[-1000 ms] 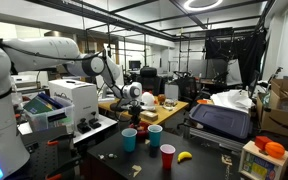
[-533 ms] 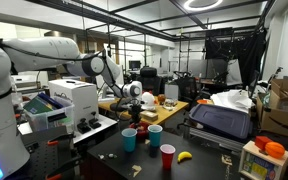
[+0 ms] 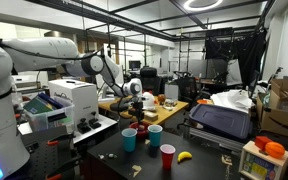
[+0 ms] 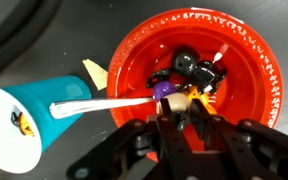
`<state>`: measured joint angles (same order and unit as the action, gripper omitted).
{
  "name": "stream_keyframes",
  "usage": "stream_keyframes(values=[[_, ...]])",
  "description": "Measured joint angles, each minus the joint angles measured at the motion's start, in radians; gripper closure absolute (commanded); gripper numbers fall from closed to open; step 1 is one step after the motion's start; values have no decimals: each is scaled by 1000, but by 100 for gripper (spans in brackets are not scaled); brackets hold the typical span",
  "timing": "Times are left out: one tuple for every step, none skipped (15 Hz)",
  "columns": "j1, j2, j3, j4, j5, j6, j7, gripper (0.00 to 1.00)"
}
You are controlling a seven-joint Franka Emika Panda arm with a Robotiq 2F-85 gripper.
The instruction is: Pour the things in the blue cup into the red cup
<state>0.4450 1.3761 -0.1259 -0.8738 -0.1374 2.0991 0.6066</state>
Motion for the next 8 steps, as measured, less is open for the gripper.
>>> stream_keyframes(values=[[6,0,-9,2,-8,10,10,33],[12,0,-18,3,-13,19,14,24],[17,0,-27,4,-16,31,22,18],[21,0,-35,4,-19,43,29,9],[25,0,-44,4,-20,57,31,3],[28,0,-52,4,-20,68,32,0],[29,-1,-56,5,-20,73,33,0],[28,-4,-56,5,-19,73,33,0]])
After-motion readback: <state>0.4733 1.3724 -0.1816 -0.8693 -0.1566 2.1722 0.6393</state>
